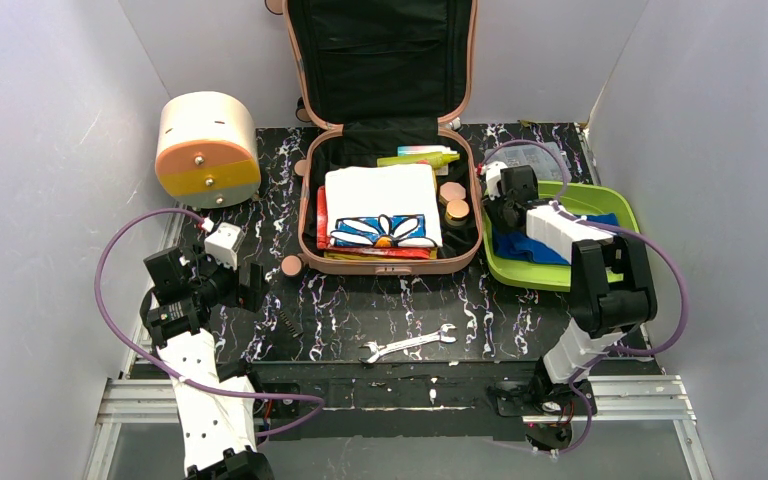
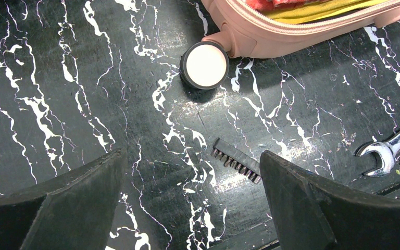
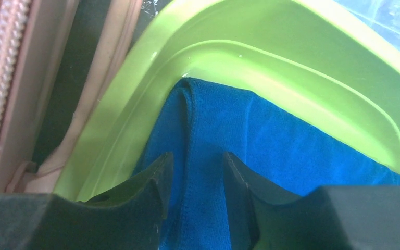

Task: Open, take out, and arrange the luggage
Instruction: Adjust the clothes in the bin.

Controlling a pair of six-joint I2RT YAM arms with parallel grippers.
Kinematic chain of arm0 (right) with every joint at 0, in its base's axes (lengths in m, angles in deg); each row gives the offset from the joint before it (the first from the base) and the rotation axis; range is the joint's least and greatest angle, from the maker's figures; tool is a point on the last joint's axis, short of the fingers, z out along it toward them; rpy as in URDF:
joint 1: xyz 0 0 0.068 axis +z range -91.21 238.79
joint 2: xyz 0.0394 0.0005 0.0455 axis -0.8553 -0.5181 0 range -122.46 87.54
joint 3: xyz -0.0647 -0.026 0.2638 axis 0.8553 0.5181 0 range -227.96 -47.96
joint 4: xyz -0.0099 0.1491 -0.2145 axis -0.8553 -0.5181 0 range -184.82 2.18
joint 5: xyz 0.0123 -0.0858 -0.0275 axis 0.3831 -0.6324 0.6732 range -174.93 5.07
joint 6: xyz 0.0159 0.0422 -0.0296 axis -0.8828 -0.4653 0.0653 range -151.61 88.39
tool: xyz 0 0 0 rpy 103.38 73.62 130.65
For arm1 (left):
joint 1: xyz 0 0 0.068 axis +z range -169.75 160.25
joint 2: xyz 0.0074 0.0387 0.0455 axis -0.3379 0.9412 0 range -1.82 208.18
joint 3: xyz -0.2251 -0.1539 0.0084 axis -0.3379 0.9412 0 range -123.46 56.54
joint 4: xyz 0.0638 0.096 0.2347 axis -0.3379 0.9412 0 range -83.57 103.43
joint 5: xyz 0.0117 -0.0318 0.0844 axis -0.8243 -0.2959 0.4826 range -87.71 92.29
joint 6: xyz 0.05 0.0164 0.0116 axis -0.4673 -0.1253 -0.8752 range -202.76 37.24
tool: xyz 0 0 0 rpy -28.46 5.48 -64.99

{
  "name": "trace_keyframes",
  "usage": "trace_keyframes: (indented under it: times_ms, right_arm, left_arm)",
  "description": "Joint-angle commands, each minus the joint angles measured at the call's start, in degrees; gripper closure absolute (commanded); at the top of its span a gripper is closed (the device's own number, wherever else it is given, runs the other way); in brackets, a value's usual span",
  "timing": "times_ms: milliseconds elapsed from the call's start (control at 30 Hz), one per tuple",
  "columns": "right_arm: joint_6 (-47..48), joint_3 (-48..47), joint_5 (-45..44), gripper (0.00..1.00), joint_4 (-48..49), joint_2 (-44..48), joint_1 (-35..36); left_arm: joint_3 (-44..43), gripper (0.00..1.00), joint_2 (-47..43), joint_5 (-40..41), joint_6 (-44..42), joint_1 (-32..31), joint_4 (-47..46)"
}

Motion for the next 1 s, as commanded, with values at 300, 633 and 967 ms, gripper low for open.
trace_keyframes:
  times_ms: [300, 633, 967]
  right_arm:
    - [-2.6, -1.3, -3.2, 0.6, 4.6, -4.0, 2.1]
    - [-3.8, -1.5, -1.8, 0.9, 5.5, -4.5, 2.5]
    - [-8.1, -4.6, 4.3, 0.99, 4.7, -3.3, 1.2]
  left_arm:
    - [0.0, 0.02, 0.2, -0.5, -0.5, 0.5, 0.8]
    - [0.0, 0.02, 0.1, -0.4, -0.5, 0.5, 0.9]
    - [0.0, 0.02, 0.0, -0.5, -0.5, 0.6, 0.9]
